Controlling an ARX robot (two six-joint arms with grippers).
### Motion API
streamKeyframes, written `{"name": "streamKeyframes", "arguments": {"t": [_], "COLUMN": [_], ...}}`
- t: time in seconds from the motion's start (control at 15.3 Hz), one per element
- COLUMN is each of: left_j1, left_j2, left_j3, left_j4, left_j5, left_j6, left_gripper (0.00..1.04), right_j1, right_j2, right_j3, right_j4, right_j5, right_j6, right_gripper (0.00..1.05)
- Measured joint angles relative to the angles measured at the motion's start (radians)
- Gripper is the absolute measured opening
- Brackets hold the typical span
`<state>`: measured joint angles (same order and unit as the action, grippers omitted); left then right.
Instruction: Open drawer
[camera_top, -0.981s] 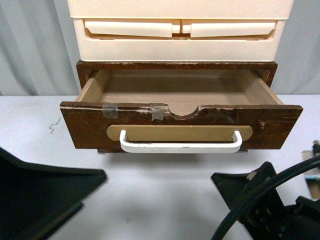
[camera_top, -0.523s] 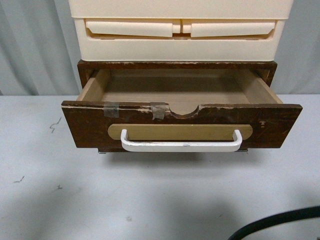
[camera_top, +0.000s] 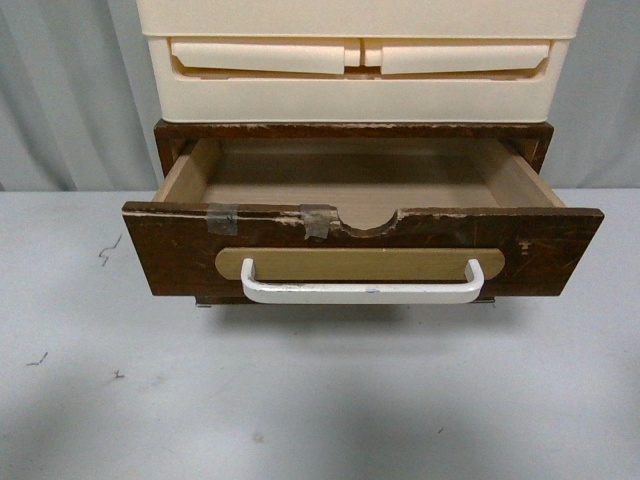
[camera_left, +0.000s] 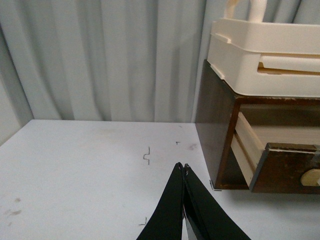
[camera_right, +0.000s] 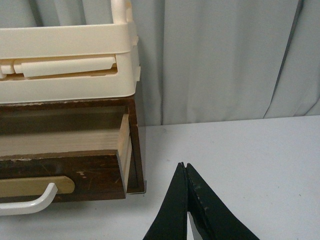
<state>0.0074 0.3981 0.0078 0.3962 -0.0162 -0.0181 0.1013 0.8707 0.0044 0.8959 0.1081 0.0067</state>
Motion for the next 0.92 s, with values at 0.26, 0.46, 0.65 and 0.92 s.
{"name": "streamKeyframes", "arguments": {"t": [0.26,0.46,0.65,0.92], "left_j1": [-0.008,-0.008,-0.008,-0.008], "left_j2": [-0.118,-0.175,-0.225,-0.391], "left_j3": [0.0,0.0,0.0,0.001], "left_j4": [-0.113,-0.17,-0.222,-0.404], "left_j5": [0.016,0.016,0.016,0.016], "left_j6": [0.0,0.0,0.0,0.0], "left_gripper": [0.02,0.02,0.02,0.02], "right_j1": [-0.106,-0.106,-0.106,-0.106], "right_j2": [-0.33,-0.467,-0.556,-0.66], "right_j3": [0.005,0.005,0.005,0.005], "right_j4": [-0.362,-0.494,-0.578,-0.681], "right_j5": [-0.105,-0.105,-0.105,-0.106], "right_j6": [-0.001,-0.001,-0.001,-0.001], "right_gripper": [0.02,0.02,0.02,0.02]}}
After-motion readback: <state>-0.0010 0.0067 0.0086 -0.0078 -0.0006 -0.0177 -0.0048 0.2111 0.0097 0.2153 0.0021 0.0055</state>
